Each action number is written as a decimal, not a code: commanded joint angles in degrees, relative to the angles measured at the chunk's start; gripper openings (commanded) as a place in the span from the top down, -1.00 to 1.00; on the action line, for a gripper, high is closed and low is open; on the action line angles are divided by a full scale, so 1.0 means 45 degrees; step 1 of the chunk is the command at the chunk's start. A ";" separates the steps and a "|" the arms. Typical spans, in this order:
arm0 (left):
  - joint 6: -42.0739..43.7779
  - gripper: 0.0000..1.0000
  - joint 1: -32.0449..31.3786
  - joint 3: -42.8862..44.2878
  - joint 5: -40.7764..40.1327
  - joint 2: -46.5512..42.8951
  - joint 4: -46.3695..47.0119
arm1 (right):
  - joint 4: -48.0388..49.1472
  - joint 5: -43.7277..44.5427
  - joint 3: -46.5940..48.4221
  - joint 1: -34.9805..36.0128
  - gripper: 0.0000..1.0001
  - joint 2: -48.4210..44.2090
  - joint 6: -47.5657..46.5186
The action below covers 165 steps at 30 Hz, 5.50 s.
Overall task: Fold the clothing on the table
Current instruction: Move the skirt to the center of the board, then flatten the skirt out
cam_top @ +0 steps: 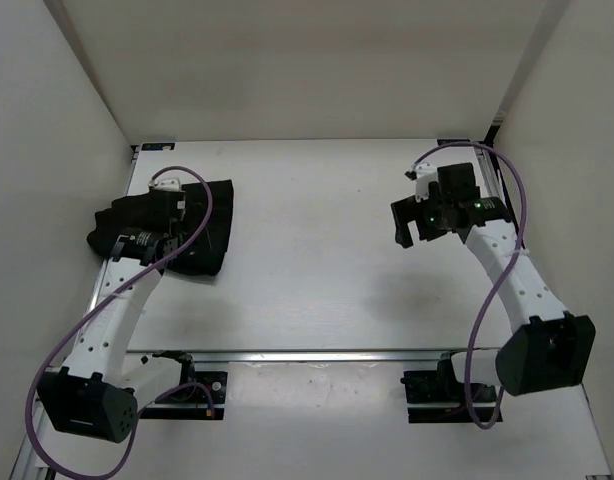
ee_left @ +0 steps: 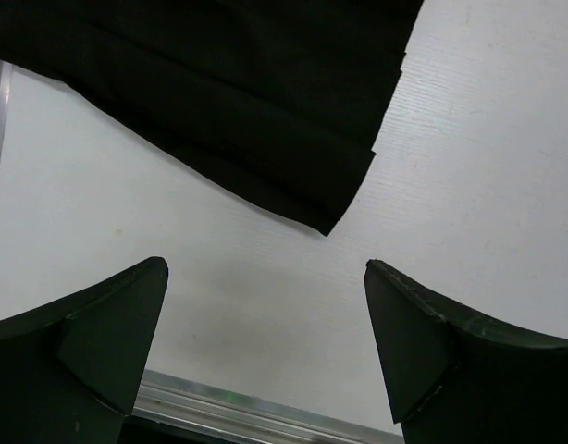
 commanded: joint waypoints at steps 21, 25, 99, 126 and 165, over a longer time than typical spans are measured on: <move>-0.6899 -0.97 0.6539 -0.3385 0.0862 0.1319 0.7164 | 0.0084 0.0321 0.0848 -0.2535 -0.99 0.2387 -0.2184; -0.8382 -0.97 0.6714 -0.4167 0.0530 0.2101 0.8143 | -0.0032 0.0380 0.1081 -0.2964 -0.99 0.2388 -0.2281; -0.2235 -0.89 0.2769 -0.4578 0.5821 -0.3446 0.2188 | 0.3852 -0.1361 1.0478 0.6838 -0.98 1.3696 -0.3552; -0.1823 -0.81 0.3258 -0.4910 0.6173 -0.4051 0.2440 | 0.4780 0.3457 1.2168 0.7095 1.00 1.3757 -0.3048; -0.3151 -0.98 -0.3052 0.3699 0.7092 0.8502 0.6974 | 0.1451 -0.2017 -0.3744 -0.3706 -0.99 -0.1325 0.1898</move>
